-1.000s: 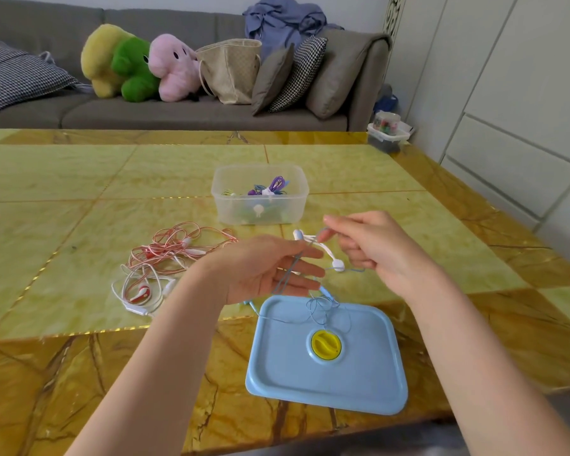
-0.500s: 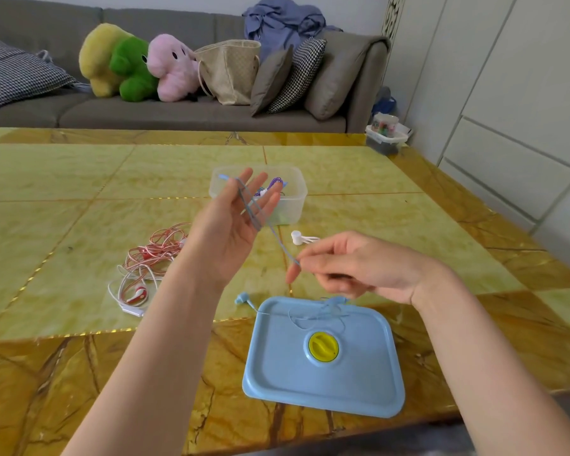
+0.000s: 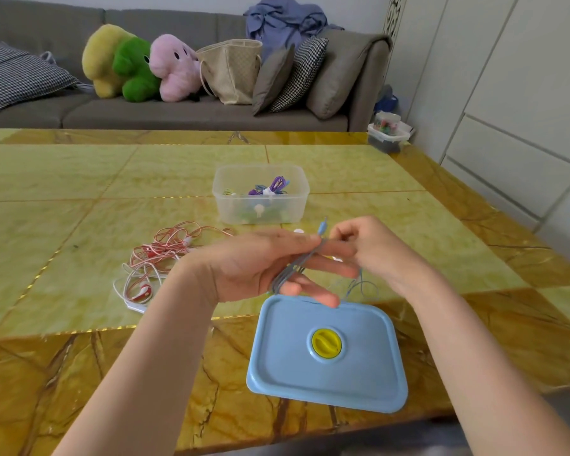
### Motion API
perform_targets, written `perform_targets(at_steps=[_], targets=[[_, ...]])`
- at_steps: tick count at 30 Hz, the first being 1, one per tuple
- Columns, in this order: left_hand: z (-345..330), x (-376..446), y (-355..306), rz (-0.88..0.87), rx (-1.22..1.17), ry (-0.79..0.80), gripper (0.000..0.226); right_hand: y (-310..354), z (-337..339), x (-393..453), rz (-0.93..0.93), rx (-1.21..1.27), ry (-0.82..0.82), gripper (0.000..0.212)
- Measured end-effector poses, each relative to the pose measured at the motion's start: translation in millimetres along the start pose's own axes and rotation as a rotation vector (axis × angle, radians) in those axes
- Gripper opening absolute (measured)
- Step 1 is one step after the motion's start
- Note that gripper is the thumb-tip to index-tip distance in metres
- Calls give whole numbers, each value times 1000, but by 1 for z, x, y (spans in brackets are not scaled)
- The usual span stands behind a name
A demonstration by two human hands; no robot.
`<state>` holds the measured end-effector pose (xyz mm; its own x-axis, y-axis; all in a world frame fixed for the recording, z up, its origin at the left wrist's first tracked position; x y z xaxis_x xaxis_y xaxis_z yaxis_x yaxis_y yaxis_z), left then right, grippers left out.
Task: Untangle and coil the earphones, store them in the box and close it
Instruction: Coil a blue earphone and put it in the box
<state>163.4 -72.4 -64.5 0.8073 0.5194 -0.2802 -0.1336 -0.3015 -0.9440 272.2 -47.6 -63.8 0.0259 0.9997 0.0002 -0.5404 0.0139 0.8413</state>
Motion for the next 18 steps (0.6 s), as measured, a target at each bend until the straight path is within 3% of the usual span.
perform_targets(at_steps=[4,6,12,16,18], targets=[[20,2,18,163,87,-194,33,1,11,-4,4,196,-33,18],[33,4,19,155,51,-334,28,5,11,-6,12,292,5,7],[73,4,6,-121,-204,-751,27,13,4,-9,18,425,106,21],[84,-1,-10,-380,-344,-894,23,15,-5,-11,26,275,162,15],[88,-3,-15,-487,-467,-903,28,16,-15,-12,33,209,230,22]])
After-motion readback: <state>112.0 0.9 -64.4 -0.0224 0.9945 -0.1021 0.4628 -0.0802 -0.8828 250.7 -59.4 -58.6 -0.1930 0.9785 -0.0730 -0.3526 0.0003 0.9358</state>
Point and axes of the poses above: each hand's wrist, its own x-axis towards the middle knuckle, its own z-axis out of the back of the hand, y = z × x, the point moved 8 cm from there along x, towards the middle knuckle, and after that the axes turned 2 degrees about -y, right-handed, at the moved point
